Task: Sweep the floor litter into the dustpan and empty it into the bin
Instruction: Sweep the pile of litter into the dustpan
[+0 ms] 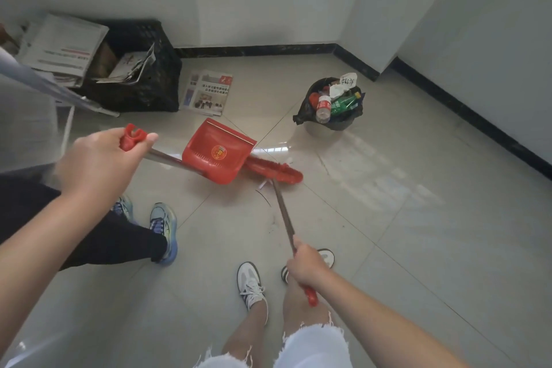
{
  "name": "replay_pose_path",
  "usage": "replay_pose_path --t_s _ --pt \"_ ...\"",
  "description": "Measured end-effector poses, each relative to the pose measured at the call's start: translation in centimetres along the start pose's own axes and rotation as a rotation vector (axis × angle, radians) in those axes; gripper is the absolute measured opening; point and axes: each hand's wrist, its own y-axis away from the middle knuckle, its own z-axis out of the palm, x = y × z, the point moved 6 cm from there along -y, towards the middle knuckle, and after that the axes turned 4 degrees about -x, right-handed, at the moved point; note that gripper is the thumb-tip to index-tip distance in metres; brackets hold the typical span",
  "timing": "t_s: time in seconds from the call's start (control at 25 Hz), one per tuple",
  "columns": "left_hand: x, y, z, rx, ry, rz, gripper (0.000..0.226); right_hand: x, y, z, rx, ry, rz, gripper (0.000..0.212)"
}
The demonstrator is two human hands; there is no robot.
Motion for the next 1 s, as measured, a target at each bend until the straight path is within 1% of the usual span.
replay_pose_path --t_s 0.08,0.16,0.2,0.28,0.4,0.44,0.52,0.6,0.68,0.76,0.8,0.84,0.92,0.96,1.0 --pt "-0.3 -0.4 0.0 0.003 -0.002 0.013 0.061 3.5 0.4 -0.9 -0.012 0.312 -0.015 0.068" --pt "-0.4 -0.8 0.0 -0.012 0.005 0.019 0.061 7.6 1.1 -3.2 -0.023 0.595 -0.002 0.076" --pt "-0.3 -0.9 0.0 -0.019 -0.002 0.019 0.06 9.9 1.7 -4.5 -0.018 0.696 0.013 0.08" --pt "0.2 -0.9 0.3 -0.047 -0.016 0.031 0.056 13.7 3.8 -6.9 0.006 0.796 0.053 0.084" --pt "1.2 -0.7 1.4 -0.097 0.006 0.096 0.055 19.5 7.4 -9.0 0.05 0.764 0.111 0.09" --pt "1.7 -0.5 1.9 -0.107 0.01 0.129 0.054 21.1 8.4 -9.4 0.06 0.712 0.127 0.091" --pt "2.5 -0.1 3.0 -0.142 -0.012 0.18 0.049 23.6 10.7 -10.3 0.177 0.591 0.185 0.091" --pt "3.7 0.4 4.1 -0.187 -0.045 0.237 0.045 25.7 12.9 -10.9 0.275 0.43 0.263 0.086" --pt "5.2 0.9 4.9 -0.208 -0.053 0.288 0.045 27.2 14.8 -10.5 0.274 0.338 0.275 0.077" --pt "7.1 1.3 5.7 -0.247 -0.048 0.319 0.043 29.1 17.0 -8.9 0.261 0.207 0.304 0.074" --pt "8.0 1.5 6.1 -0.274 -0.049 0.334 0.043 29.2 18.2 -8.1 0.255 0.082 0.321 0.073" --pt "9.0 1.7 6.4 -0.291 -0.055 0.352 0.042 29.2 19.2 -7.3 0.24 -0.138 0.324 0.069" --pt "11.2 2.1 7.0 -0.312 -0.076 0.391 0.042 29.2 20.4 -6.5 0.14 -0.643 0.301 0.055" --pt "12.3 2.4 7.4 -0.321 -0.083 0.415 0.043 29.2 20.8 -7.0 0.093 -0.854 0.317 0.05" --pt "13.5 2.7 7.7 -0.33 -0.089 0.438 0.044 29.5 21.0 -7.8 0.043 -1.015 0.348 0.047"
